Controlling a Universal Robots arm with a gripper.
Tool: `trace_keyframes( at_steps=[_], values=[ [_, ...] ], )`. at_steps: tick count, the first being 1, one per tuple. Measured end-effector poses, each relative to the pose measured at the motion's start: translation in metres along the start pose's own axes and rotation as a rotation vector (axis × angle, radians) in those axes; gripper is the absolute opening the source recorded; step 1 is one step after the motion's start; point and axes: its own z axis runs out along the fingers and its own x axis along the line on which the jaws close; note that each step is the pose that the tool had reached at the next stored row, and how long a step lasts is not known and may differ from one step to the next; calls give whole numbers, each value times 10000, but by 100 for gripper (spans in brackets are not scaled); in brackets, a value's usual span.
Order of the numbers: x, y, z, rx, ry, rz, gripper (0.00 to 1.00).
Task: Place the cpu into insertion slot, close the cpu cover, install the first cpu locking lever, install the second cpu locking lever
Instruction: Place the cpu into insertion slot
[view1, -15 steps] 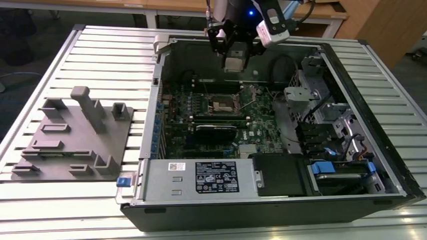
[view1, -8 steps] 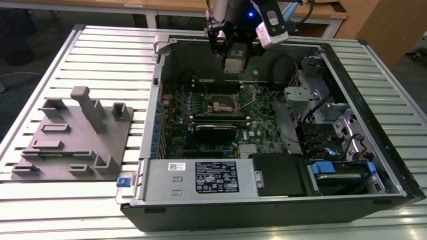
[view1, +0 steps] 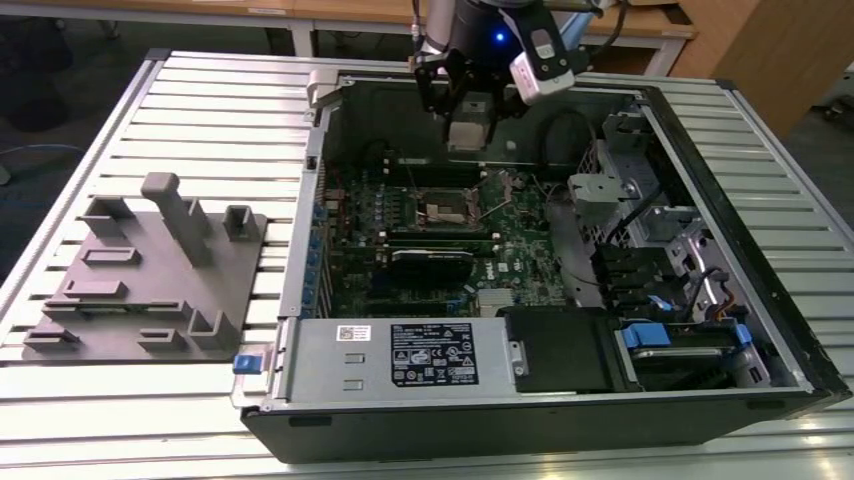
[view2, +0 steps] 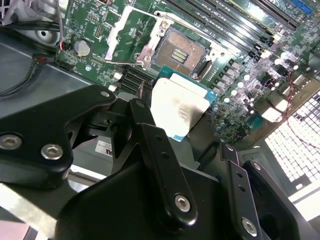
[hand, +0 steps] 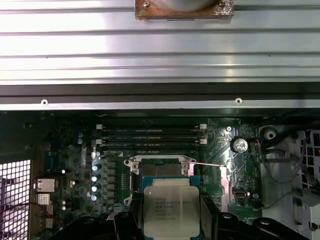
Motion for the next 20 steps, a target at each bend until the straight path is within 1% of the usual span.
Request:
trace_keyframes(
  at_steps=[20],
  values=[
    [-2,-8,83,-15,4,0,54]
  ],
)
